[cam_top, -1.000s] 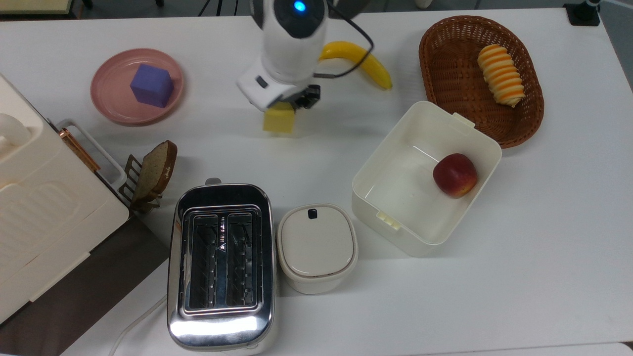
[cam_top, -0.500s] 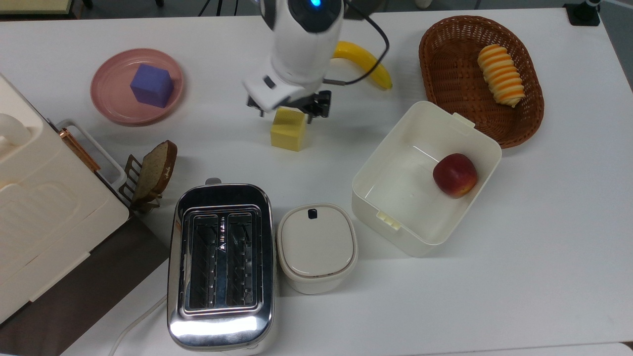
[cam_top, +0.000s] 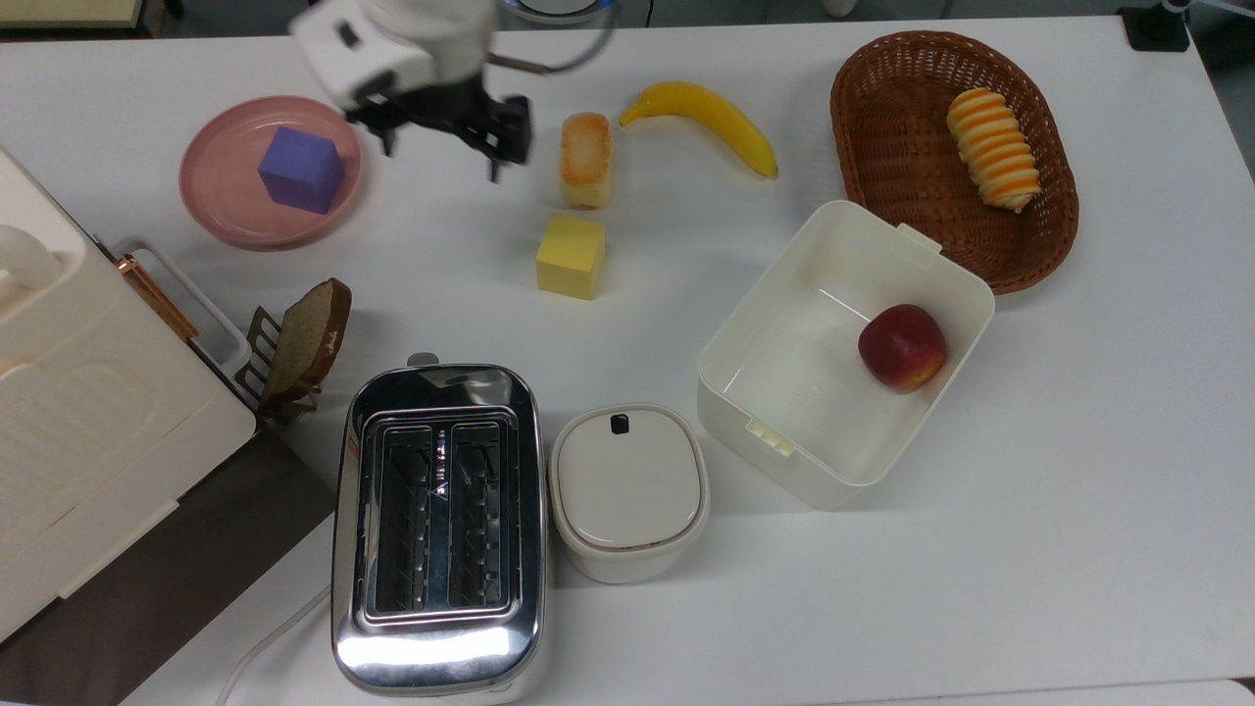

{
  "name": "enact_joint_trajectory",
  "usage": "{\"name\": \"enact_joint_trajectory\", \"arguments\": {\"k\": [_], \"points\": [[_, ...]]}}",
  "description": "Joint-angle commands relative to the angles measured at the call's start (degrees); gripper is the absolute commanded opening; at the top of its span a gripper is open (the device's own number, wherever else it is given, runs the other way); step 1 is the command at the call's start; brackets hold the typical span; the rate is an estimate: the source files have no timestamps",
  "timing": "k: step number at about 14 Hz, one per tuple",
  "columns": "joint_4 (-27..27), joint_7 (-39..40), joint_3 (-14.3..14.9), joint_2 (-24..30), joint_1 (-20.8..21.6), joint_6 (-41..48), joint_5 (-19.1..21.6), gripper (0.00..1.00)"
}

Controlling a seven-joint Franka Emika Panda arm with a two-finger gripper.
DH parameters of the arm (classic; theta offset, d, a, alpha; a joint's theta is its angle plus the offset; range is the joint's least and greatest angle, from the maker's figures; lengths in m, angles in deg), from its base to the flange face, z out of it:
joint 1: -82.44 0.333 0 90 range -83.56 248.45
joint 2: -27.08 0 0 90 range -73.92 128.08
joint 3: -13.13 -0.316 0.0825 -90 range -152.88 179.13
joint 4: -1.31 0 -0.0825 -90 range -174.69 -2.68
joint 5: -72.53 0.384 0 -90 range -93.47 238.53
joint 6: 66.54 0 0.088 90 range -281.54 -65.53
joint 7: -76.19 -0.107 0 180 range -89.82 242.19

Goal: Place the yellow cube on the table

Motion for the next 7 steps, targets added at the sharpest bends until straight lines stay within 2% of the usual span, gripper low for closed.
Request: {"name": "enact_joint_trajectory", "arguments": {"k": [1, 7], "points": [[1.13, 2.93, 0.09, 1.01, -3.78, 1.19, 0.52, 1.0], [1.67, 2.14, -0.17, 0.83, -4.49, 0.75, 3.24, 1.0]]}}
